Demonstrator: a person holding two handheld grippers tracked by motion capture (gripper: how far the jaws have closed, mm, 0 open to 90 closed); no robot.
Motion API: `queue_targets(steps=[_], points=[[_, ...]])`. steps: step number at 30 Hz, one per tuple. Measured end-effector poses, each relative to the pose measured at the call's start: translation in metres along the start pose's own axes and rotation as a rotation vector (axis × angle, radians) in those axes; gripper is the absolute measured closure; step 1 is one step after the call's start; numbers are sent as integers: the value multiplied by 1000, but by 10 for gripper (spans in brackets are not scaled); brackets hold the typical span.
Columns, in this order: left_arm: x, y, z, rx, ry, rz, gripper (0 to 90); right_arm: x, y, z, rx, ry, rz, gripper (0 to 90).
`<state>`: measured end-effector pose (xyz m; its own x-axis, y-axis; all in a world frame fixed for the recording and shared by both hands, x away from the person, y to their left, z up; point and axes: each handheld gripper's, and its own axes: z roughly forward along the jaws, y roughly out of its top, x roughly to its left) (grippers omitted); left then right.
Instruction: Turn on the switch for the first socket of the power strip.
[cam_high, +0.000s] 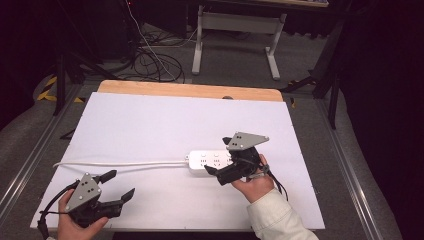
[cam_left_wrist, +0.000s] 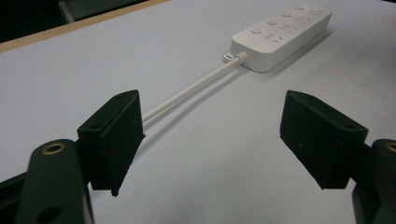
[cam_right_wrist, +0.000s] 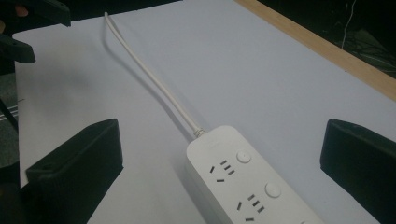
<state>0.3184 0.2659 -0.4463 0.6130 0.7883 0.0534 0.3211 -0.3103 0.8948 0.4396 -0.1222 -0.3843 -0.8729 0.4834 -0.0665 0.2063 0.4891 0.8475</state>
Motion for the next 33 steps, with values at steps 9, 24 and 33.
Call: queue_targets(steps=[9,24,33], points=[[1,0,-1,-4,-11,7,222,1,0,19,9,-33,69,2],[1,0,-2,-6,-2,2,223,6,3,38,86,-21,71,296],[1,0,-3,-11,1,-3,223,6,3,50,107,-97,58,583]])
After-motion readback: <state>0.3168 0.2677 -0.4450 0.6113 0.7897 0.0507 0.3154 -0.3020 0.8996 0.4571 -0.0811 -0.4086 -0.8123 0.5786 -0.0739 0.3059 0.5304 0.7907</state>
